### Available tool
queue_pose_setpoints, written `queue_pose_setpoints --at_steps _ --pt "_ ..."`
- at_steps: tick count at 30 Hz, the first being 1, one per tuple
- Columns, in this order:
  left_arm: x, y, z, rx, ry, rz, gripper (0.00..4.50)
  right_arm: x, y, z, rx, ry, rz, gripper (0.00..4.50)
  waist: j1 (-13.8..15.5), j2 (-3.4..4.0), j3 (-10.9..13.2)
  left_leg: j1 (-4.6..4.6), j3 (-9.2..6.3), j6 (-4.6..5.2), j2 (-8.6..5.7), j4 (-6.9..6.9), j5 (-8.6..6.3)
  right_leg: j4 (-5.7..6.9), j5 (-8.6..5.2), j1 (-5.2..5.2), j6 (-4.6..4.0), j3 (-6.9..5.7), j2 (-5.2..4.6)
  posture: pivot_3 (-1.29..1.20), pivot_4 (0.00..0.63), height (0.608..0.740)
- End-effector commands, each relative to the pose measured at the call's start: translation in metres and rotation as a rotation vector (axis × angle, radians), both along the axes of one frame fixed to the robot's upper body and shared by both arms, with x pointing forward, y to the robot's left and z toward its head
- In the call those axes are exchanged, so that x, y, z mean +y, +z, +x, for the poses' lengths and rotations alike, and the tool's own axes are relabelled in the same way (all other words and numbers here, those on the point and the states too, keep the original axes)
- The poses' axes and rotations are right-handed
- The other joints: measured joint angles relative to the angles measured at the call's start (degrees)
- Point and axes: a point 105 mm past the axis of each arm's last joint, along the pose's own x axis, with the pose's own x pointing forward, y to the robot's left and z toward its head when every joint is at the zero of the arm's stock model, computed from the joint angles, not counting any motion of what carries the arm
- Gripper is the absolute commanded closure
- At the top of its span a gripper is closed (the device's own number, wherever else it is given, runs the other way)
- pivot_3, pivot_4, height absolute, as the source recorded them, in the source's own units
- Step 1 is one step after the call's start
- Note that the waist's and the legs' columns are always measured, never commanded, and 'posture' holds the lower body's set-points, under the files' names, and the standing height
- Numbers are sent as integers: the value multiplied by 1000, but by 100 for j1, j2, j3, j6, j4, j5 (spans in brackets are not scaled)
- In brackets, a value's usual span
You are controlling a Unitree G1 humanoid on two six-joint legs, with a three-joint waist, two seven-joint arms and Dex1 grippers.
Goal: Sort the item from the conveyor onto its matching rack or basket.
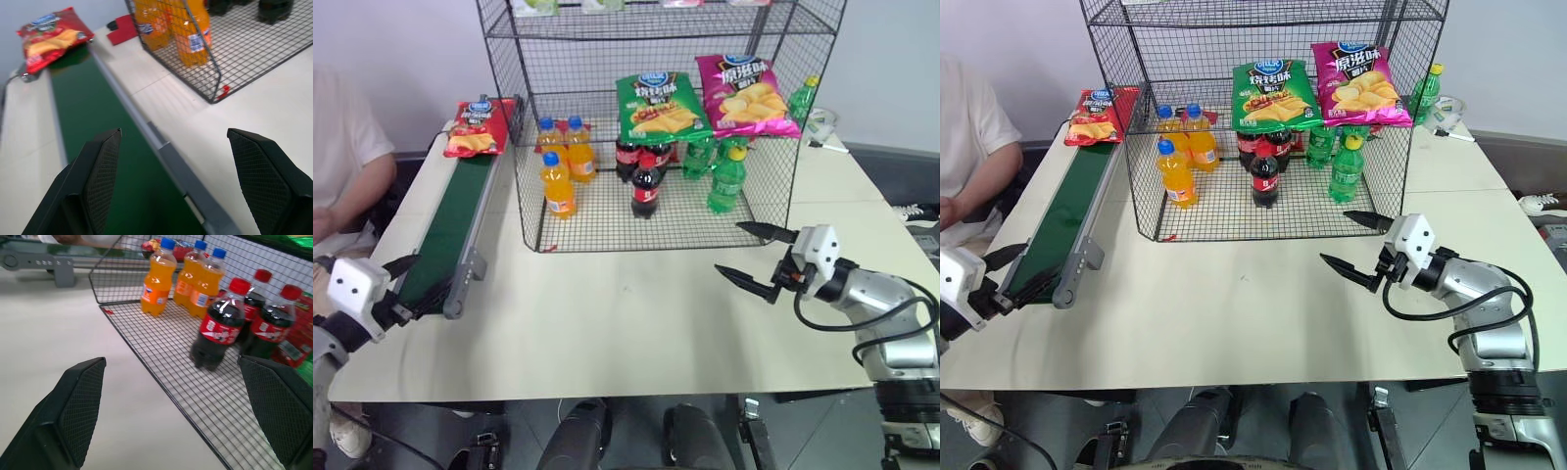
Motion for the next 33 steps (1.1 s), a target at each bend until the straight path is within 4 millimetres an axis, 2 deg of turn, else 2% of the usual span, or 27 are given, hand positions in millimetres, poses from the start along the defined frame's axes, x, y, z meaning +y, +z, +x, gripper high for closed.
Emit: queue_pose_setpoints --at_steps 1,8,10,12,15,21,25,28,33 --pt "3 16 -6 -76 11 82 895 12 12 1 -52 36 15 0 3 1 1 0 0 0 0 0 0 0 0 -1 0 0 0 0 150 740" --pt "12 24 -17 -167 36 302 895 27 11 -8 41 140 67 0 6 1 1 -1 1 -1 0 -3 -1 -3 0 -4 0 0 -1 0 150 740" --pt "14 23 -28 -193 42 401 895 31 13 -15 133 185 124 0 3 1 1 -2 1 -1 0 -6 -1 -5 0 -5 0 1 -1 0 150 740" --pt "20 17 -43 -214 57 574 895 36 15 -25 236 242 177 0 -15 0 0 -5 2 0 1 -7 -1 -8 0 -7 -1 3 -1 0 150 740" --pt "31 5 -65 -212 76 736 895 40 11 -30 297 265 181 0 -23 -1 0 -8 13 1 2 -23 -2 -18 -1 -15 -1 11 -5 0 150 740" --pt "46 -28 -95 -171 57 938 895 51 7 -33 305 300 157 0 16 -7 -2 -10 20 5 2 -23 -6 -24 -1 -24 -1 10 -11 0 150 740" --pt "52 -34 -99 -194 75 1029 895 60 9 -27 271 319 148 0 18 -10 -4 -10 19 6 2 -23 -7 -22 -1 -27 0 9 -11 0 150 740" --pt "59 -36 -98 -211 104 1091 895 65 0 -26 226 332 73 0 18 -11 -4 -9 15 6 3 -23 -7 -16 -1 -34 1 1 -8 0 150 740" --pt "55 -40 -94 -251 85 1119 895 72 1 -21 132 334 52 0 4 -9 -3 -8 17 6 1 -23 -7 -15 1 -37 9 -8 -4 0 150 740"
